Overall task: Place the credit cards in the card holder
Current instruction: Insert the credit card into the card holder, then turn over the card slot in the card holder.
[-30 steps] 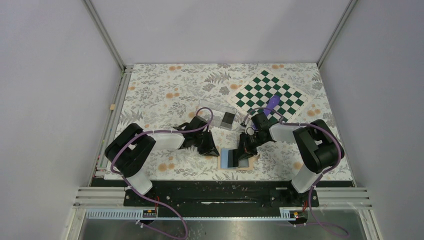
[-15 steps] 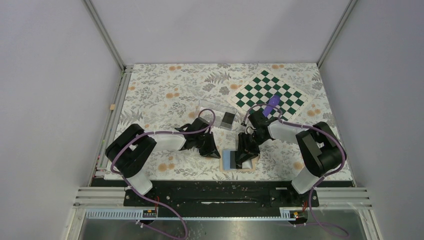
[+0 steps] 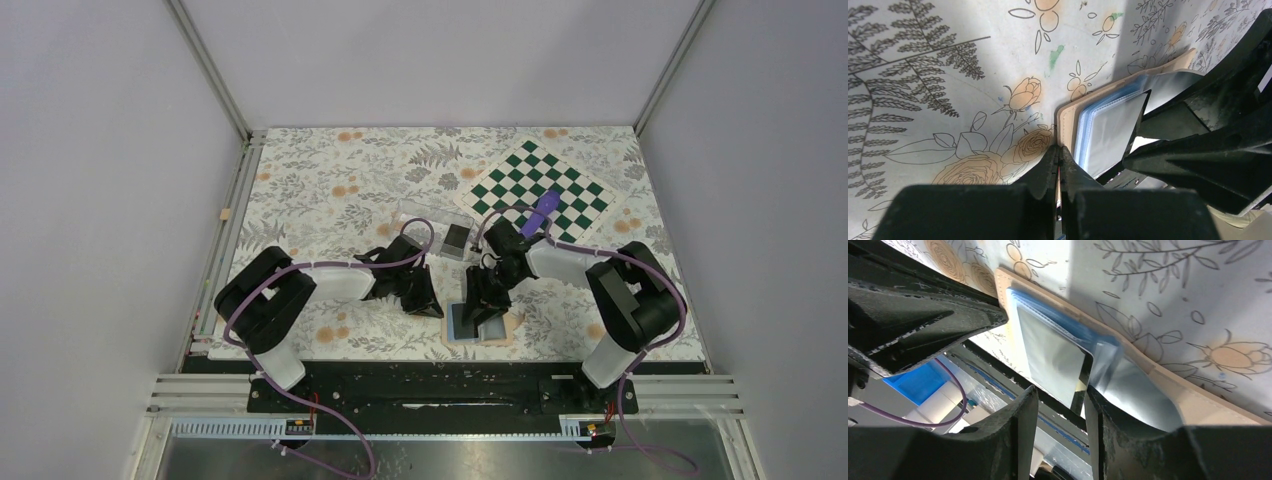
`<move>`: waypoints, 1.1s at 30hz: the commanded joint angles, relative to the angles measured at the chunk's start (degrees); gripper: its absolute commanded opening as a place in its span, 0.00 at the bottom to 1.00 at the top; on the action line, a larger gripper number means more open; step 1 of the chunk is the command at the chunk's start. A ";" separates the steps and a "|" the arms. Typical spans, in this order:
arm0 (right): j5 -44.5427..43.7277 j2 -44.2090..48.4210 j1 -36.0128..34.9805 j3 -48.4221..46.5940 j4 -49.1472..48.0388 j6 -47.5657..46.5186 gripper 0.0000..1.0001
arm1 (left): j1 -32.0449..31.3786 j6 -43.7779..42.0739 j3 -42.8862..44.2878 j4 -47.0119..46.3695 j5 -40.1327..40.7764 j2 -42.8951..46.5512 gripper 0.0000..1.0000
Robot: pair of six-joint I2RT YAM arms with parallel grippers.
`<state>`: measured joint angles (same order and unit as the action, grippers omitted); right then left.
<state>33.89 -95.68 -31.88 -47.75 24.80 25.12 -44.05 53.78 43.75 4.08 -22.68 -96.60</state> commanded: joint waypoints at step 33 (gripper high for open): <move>-7.09 8.09 -2.66 -0.86 6.65 -0.34 0.63 | -2.73 1.73 -6.51 -9.24 3.85 16.56 0.45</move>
<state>29.52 -89.43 -34.09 -47.66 28.34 26.59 -45.93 52.90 39.22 5.06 -14.35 -80.62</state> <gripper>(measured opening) 0.650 0.444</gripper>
